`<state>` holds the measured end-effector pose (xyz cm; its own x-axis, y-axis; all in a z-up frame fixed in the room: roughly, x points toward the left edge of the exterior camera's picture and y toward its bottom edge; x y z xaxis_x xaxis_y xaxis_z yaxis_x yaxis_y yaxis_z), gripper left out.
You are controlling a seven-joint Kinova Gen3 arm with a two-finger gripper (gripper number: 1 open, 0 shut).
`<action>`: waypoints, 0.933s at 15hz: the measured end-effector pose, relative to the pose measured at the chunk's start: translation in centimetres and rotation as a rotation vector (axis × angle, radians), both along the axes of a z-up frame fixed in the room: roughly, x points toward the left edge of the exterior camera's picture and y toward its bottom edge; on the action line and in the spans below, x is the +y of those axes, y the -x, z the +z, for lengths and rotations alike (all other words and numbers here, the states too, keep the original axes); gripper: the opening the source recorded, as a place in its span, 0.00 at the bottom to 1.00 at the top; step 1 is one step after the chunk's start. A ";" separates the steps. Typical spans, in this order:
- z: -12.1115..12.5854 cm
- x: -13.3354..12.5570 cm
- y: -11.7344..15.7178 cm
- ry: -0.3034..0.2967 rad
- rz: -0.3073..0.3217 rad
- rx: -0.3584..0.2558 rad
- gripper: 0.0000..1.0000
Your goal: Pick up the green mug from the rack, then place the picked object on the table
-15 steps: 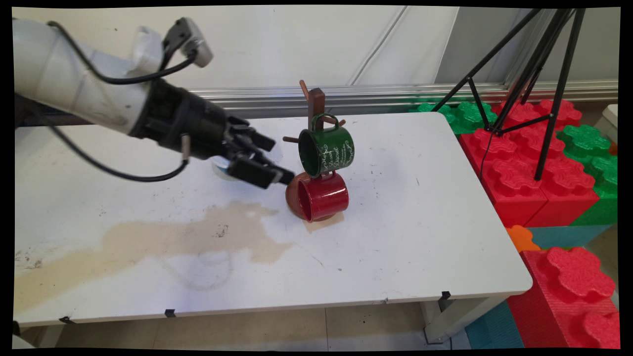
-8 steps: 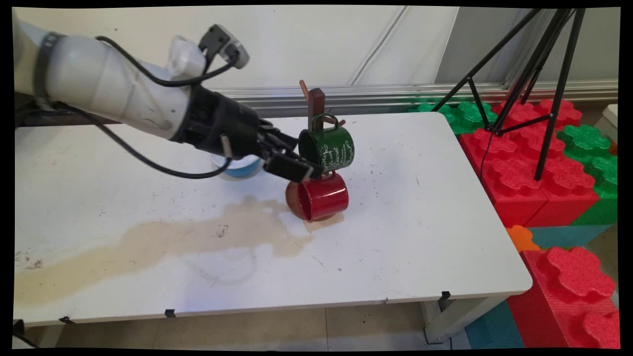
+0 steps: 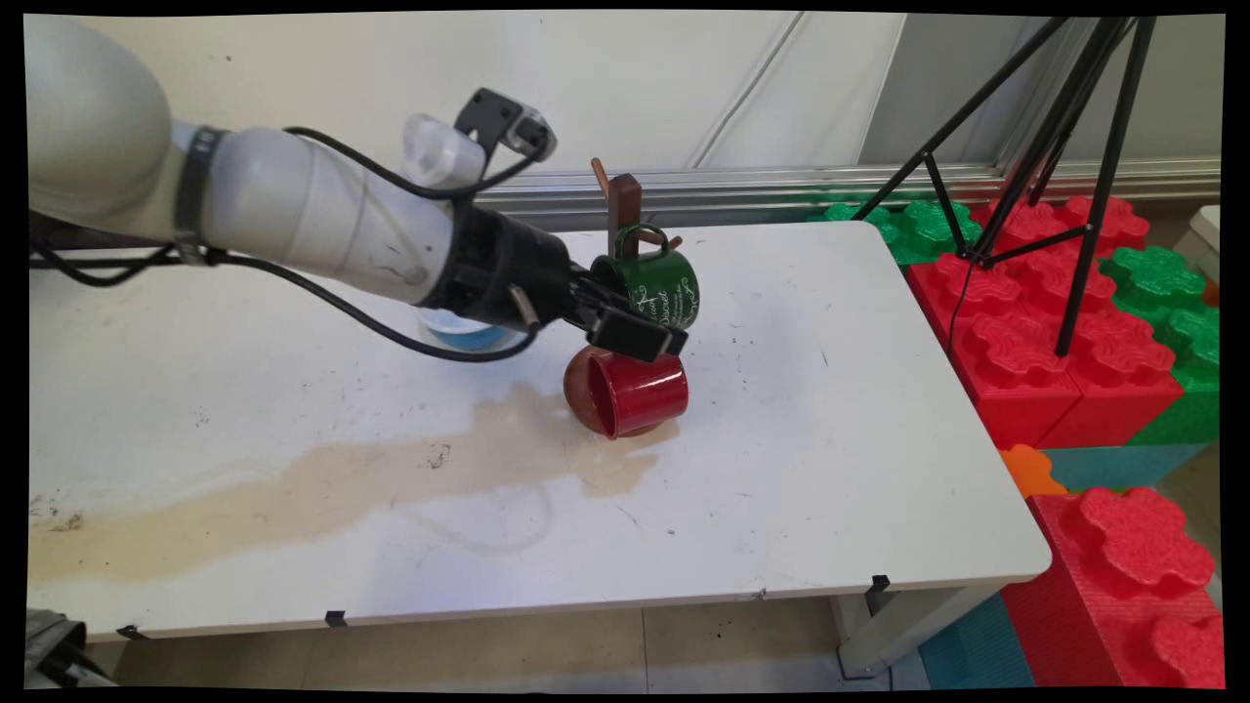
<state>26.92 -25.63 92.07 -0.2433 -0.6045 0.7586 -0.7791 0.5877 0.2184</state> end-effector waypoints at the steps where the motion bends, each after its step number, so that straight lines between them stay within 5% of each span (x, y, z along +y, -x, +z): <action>1: -0.3 -0.1 0.3 -0.004 0.009 0.005 1.00; 6: -1.6 -0.7 1.4 -0.015 0.044 0.022 1.00; 7: -1.8 -0.8 1.6 -0.016 0.050 0.024 0.00; 14: -2.3 -0.7 1.9 -0.015 0.076 0.012 0.00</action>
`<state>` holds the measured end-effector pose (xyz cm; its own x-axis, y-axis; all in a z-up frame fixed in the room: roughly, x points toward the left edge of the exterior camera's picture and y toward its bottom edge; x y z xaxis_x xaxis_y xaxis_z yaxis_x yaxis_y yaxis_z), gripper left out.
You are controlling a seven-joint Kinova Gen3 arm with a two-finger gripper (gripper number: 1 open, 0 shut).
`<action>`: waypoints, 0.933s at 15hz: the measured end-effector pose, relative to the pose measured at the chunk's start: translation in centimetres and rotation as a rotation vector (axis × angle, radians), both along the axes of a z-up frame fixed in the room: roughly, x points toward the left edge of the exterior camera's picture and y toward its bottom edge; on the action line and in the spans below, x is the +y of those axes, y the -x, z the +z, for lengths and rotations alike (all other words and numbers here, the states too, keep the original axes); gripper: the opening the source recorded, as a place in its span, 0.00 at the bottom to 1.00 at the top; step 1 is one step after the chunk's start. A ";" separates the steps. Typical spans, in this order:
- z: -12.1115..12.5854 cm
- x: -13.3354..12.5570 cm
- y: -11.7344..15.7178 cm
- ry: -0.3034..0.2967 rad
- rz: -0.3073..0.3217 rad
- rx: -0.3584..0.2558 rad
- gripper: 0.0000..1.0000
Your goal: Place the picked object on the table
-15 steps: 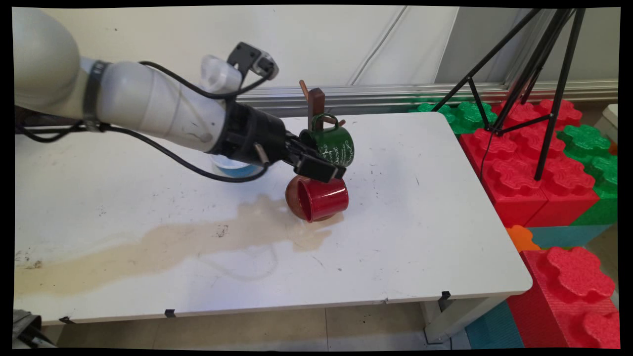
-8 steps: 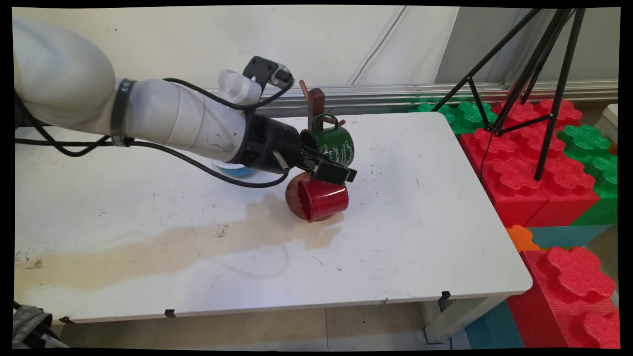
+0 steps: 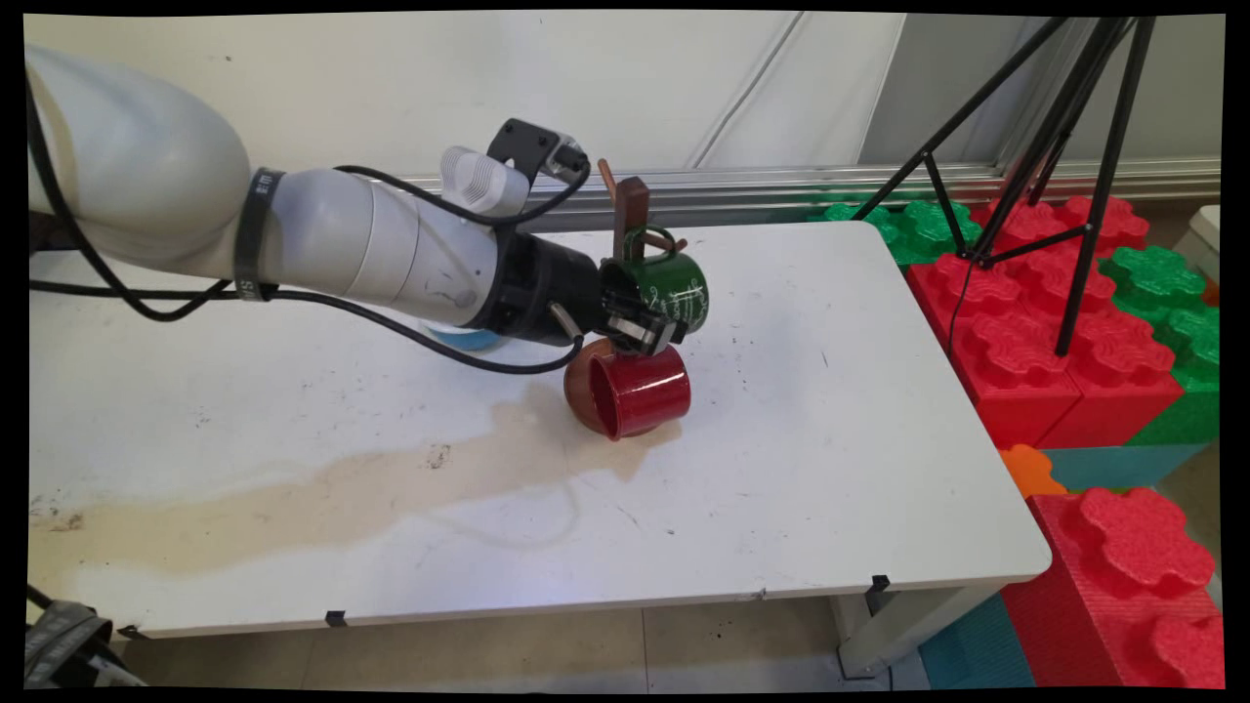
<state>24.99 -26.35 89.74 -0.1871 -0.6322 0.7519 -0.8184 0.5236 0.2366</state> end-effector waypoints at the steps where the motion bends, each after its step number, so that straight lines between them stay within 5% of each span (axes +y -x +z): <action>1: 0.0 0.1 0.0 0.000 0.001 -0.004 0.00; 14: 1.9 1.3 0.0 0.066 -0.039 -0.046 0.00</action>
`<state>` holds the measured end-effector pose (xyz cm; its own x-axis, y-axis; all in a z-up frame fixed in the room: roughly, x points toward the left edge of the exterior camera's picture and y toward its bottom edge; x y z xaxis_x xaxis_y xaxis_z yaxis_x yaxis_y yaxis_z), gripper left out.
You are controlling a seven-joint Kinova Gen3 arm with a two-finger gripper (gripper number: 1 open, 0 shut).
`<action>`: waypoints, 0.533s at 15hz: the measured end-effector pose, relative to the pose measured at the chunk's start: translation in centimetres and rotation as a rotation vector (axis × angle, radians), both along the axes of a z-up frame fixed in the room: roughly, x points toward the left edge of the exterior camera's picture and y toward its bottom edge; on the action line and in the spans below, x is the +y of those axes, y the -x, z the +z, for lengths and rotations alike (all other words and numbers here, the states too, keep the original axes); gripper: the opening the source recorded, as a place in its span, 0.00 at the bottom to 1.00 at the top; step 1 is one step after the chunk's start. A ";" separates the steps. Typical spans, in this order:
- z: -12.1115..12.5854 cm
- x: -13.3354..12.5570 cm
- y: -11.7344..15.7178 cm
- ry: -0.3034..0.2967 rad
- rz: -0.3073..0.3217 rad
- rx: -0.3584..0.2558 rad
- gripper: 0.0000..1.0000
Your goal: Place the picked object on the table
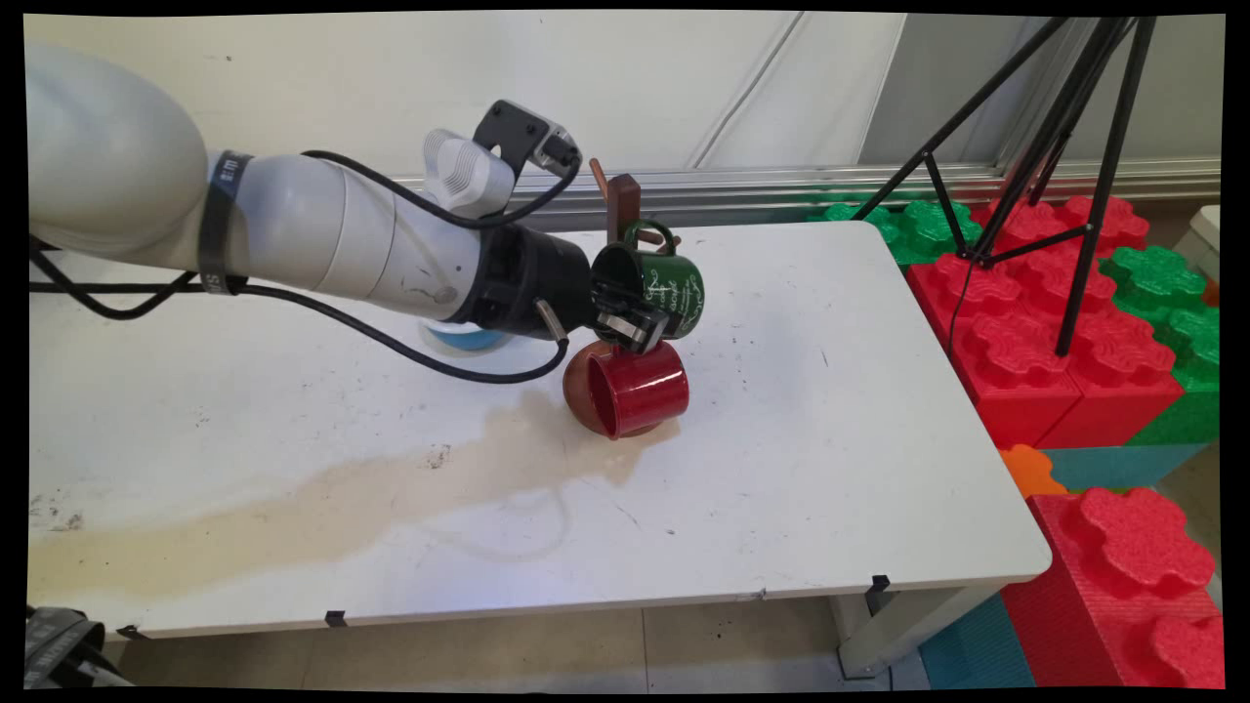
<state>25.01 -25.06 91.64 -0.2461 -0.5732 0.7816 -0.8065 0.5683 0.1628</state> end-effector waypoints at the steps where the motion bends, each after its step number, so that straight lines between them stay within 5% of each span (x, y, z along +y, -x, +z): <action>1: 0.1 0.0 0.0 0.005 -0.004 -0.002 0.00; 8: 1.0 0.7 0.6 0.027 -0.038 -0.007 0.00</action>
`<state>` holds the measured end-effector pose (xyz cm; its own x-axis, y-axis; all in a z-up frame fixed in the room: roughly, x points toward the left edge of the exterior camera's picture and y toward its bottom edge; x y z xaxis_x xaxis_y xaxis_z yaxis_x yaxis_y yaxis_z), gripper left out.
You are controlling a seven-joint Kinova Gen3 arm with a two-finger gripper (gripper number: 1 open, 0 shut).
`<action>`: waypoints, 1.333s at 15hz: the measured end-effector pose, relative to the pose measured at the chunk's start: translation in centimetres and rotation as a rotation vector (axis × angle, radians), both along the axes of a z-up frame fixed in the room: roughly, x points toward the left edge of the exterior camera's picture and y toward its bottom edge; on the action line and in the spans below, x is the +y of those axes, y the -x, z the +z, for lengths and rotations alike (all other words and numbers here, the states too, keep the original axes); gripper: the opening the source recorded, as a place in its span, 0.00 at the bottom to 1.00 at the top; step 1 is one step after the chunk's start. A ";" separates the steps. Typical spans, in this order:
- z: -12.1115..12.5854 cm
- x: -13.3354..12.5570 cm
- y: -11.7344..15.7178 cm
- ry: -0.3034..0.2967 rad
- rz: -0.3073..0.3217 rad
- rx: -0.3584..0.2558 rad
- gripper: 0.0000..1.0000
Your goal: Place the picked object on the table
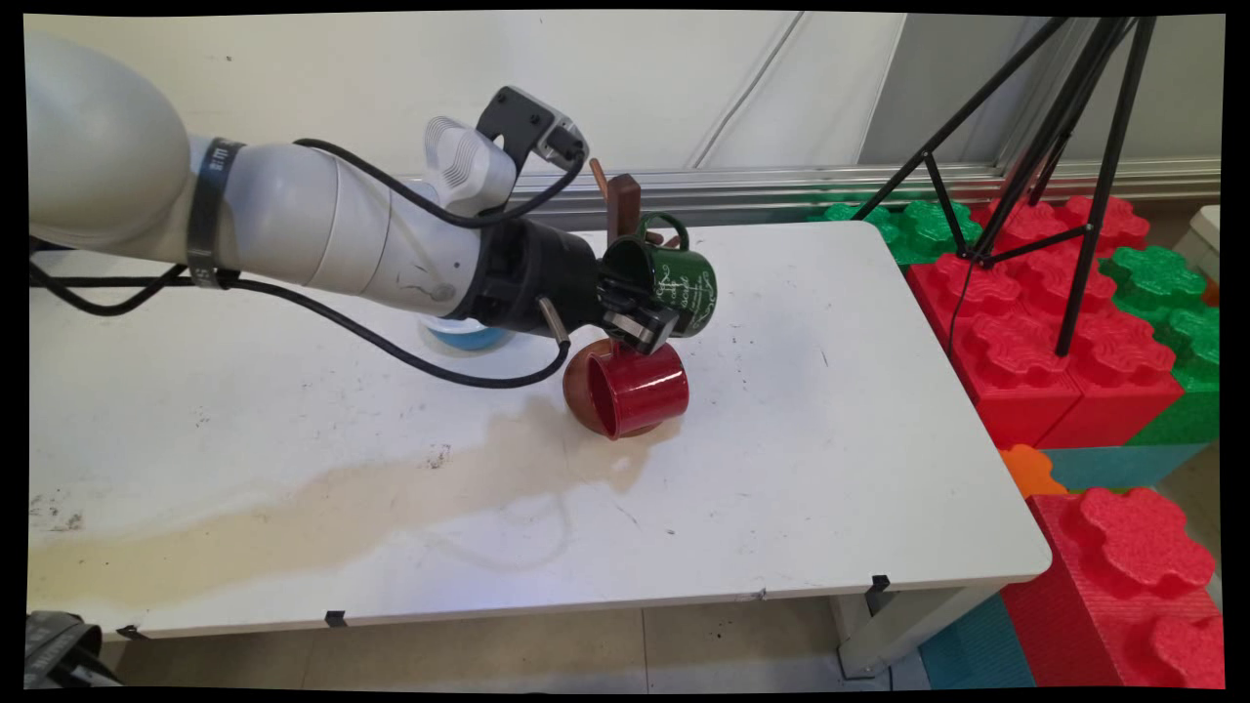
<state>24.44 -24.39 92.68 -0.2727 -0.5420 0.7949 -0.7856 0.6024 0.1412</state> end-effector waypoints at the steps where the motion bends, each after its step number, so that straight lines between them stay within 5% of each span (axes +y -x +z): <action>1: 0.1 0.2 0.1 0.001 -0.003 0.000 0.00; 13: 2.3 2.3 1.6 0.041 -0.089 0.008 0.00; 20: 2.7 5.3 1.5 -0.030 -0.205 -0.067 0.00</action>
